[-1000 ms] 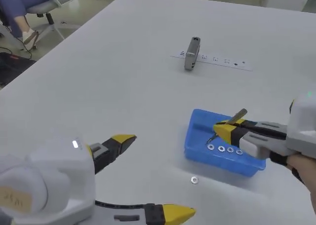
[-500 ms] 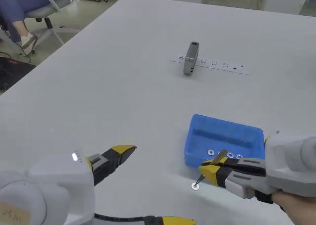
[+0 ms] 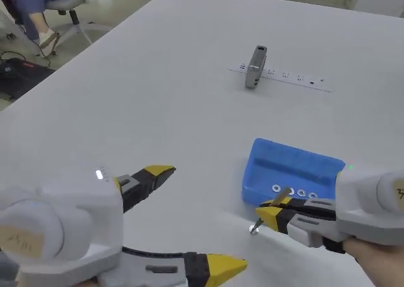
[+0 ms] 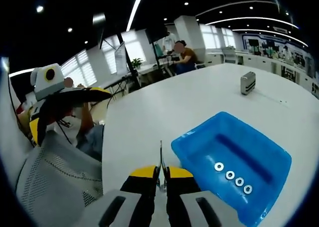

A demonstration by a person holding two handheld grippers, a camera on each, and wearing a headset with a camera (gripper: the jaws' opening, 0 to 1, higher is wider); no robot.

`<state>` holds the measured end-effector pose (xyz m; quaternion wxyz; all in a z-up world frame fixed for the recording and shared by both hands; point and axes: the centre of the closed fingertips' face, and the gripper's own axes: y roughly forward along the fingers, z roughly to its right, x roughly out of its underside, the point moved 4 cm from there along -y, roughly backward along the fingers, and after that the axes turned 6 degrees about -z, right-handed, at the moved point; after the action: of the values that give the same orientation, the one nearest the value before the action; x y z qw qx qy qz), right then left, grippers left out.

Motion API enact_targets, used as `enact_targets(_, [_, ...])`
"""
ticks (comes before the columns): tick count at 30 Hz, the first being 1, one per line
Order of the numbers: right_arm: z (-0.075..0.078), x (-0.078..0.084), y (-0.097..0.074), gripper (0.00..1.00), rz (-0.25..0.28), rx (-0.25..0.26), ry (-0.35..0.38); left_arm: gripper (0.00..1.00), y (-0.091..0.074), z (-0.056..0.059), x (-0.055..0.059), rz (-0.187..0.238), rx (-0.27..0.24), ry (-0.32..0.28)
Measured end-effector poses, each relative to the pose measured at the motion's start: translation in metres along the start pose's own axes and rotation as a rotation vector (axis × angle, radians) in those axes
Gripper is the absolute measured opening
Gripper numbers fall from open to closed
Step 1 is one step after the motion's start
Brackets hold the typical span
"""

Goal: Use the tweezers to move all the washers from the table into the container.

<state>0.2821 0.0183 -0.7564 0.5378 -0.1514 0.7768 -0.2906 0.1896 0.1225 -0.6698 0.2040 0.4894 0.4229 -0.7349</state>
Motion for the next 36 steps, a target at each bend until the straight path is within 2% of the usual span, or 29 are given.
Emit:
enact_targets(3, [-0.007, -0.002, 0.001, 0.03, -0.013, 0.001, -0.047, 0.97, -0.001, 0.0, 0.002, -0.003, 0.0, -0.001])
enact_targets(5, [-0.011, -0.002, 0.003, 0.04, -0.036, -0.003, -0.111, 0.97, -0.001, 0.001, 0.005, -0.016, -0.004, 0.003])
enact_targets(8, [-0.022, -0.001, 0.005, 0.04, -0.084, 0.004, -0.27, 0.97, -0.002, 0.0, 0.005, -0.009, -0.008, -0.004])
enact_targets(9, [-0.024, 0.0, 0.006, 0.03, -0.097, 0.01, -0.314, 0.97, -0.003, 0.001, 0.004, -0.006, -0.01, -0.006])
enact_targets(10, [-0.024, 0.001, 0.006, 0.03, -0.107, 0.019, -0.327, 0.97, -0.003, 0.001, 0.004, -0.004, -0.011, -0.006])
enact_targets(11, [-0.026, 0.002, 0.006, 0.03, -0.124, 0.038, -0.387, 0.97, -0.003, 0.0, 0.003, 0.0, -0.015, -0.006])
enact_targets(13, [-0.029, 0.004, 0.007, 0.03, -0.129, 0.041, -0.414, 0.97, -0.003, 0.0, 0.002, 0.004, -0.017, -0.005])
enact_targets(17, [-0.029, 0.004, 0.006, 0.02, -0.108, 0.067, -0.415, 0.97, -0.002, 0.001, 0.001, 0.011, -0.019, -0.003])
enact_targets(20, [-0.026, 0.004, 0.005, 0.02, -0.085, 0.082, -0.368, 0.97, -0.001, 0.0, 0.002, -0.003, -0.018, -0.004])
enact_targets(22, [-0.025, 0.0, 0.001, 0.02, -0.036, 0.068, -0.304, 0.97, 0.0, -0.001, 0.0, -0.009, -0.021, -0.009])
enact_targets(24, [-0.025, -0.009, -0.007, 0.02, 0.015, 0.055, -0.257, 0.96, 0.0, -0.003, -0.002, -0.006, -0.02, -0.013])
enact_targets(26, [-0.024, -0.02, -0.016, 0.02, 0.058, 0.046, -0.241, 0.96, 0.002, -0.004, -0.005, -0.006, -0.015, -0.018])
enact_targets(31, [-0.018, -0.041, -0.034, 0.02, 0.094, 0.07, -0.242, 0.96, 0.009, -0.004, -0.012, 0.01, 0.008, -0.003])
enact_targets(34, [-0.011, -0.053, -0.042, 0.02, 0.131, 0.091, -0.246, 0.96, 0.013, -0.002, -0.014, 0.002, 0.024, -0.002])
enact_targets(36, [-0.002, -0.061, -0.046, 0.02, 0.156, 0.107, -0.221, 0.96, 0.016, -0.001, -0.016, 0.002, 0.025, 0.018])
